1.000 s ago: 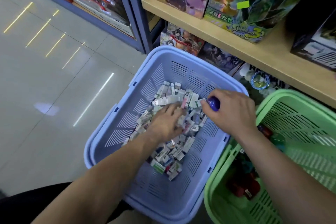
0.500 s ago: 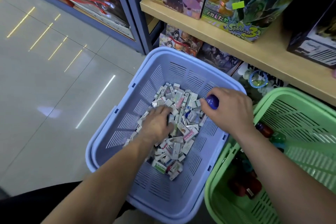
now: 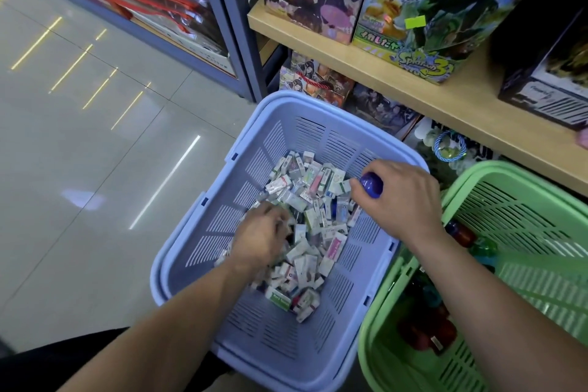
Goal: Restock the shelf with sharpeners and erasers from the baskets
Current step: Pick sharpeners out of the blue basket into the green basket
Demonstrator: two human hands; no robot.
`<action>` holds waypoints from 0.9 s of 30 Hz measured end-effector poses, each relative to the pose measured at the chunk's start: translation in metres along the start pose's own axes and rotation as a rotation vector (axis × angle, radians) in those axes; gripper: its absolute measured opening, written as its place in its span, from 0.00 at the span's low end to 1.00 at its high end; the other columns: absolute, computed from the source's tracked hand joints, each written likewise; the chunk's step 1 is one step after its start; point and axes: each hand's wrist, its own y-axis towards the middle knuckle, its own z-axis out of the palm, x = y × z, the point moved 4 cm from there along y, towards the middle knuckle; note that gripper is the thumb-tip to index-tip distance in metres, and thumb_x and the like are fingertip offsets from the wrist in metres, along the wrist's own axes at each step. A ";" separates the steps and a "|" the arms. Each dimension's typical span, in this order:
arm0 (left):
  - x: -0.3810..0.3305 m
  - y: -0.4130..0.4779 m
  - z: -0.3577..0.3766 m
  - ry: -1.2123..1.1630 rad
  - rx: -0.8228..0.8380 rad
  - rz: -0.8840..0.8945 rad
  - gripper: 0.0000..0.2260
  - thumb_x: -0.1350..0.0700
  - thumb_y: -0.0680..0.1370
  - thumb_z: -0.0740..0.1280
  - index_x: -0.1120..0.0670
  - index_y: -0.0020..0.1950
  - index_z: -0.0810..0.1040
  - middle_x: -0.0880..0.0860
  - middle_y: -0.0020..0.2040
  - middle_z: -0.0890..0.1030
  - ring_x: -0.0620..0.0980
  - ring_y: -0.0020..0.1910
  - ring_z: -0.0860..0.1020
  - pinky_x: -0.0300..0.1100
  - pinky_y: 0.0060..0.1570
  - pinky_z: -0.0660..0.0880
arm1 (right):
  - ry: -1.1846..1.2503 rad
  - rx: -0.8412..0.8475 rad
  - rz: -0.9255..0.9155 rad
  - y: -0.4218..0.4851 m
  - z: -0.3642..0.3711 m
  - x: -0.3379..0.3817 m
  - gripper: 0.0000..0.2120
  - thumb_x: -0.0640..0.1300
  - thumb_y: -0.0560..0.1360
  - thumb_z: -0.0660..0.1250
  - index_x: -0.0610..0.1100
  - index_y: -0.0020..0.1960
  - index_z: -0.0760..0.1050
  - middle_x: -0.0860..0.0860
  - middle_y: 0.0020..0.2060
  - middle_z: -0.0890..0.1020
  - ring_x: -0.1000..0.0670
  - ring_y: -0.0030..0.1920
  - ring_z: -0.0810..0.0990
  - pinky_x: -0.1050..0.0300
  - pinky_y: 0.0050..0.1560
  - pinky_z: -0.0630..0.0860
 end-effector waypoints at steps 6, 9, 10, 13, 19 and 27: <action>0.009 0.034 0.011 0.007 -0.032 -0.166 0.15 0.50 0.81 0.67 0.45 0.67 0.72 0.47 0.61 0.73 0.45 0.46 0.76 0.33 0.45 0.73 | -0.006 -0.005 0.011 0.001 -0.001 0.000 0.13 0.60 0.75 0.68 0.51 0.41 0.77 0.54 0.33 0.80 0.48 0.34 0.78 0.57 0.36 0.74; 0.001 0.033 0.018 -0.100 0.005 -0.179 0.21 0.51 0.78 0.71 0.46 0.70 0.73 0.47 0.65 0.67 0.45 0.51 0.75 0.41 0.61 0.77 | -0.006 0.000 0.018 0.001 -0.001 -0.001 0.13 0.61 0.75 0.68 0.51 0.42 0.77 0.54 0.33 0.80 0.49 0.34 0.78 0.56 0.36 0.74; -0.001 0.034 0.019 -0.067 -0.002 -0.168 0.20 0.51 0.79 0.71 0.47 0.70 0.73 0.47 0.67 0.68 0.47 0.54 0.75 0.43 0.65 0.76 | -0.006 -0.004 0.017 0.000 0.000 -0.001 0.14 0.61 0.75 0.68 0.51 0.41 0.77 0.54 0.33 0.80 0.49 0.34 0.78 0.56 0.36 0.75; -0.004 0.035 0.026 -0.003 0.076 -0.142 0.23 0.52 0.79 0.69 0.49 0.73 0.70 0.49 0.70 0.73 0.48 0.56 0.77 0.44 0.59 0.78 | -0.016 -0.010 0.020 0.001 0.000 -0.002 0.14 0.61 0.75 0.68 0.51 0.41 0.77 0.54 0.33 0.79 0.48 0.34 0.77 0.57 0.35 0.73; -0.010 0.031 0.038 -0.222 0.094 -0.199 0.29 0.52 0.76 0.72 0.40 0.74 0.65 0.47 0.61 0.77 0.58 0.56 0.82 0.58 0.55 0.81 | -0.023 -0.001 0.027 0.002 0.002 -0.002 0.14 0.61 0.75 0.67 0.51 0.41 0.77 0.54 0.33 0.80 0.48 0.34 0.78 0.58 0.36 0.73; 0.002 0.048 0.048 -0.384 0.160 -0.311 0.29 0.50 0.70 0.79 0.33 0.62 0.66 0.47 0.63 0.75 0.50 0.47 0.82 0.49 0.50 0.83 | -0.014 -0.007 0.035 0.002 0.001 -0.003 0.15 0.61 0.75 0.66 0.50 0.40 0.75 0.54 0.32 0.79 0.48 0.33 0.77 0.58 0.35 0.71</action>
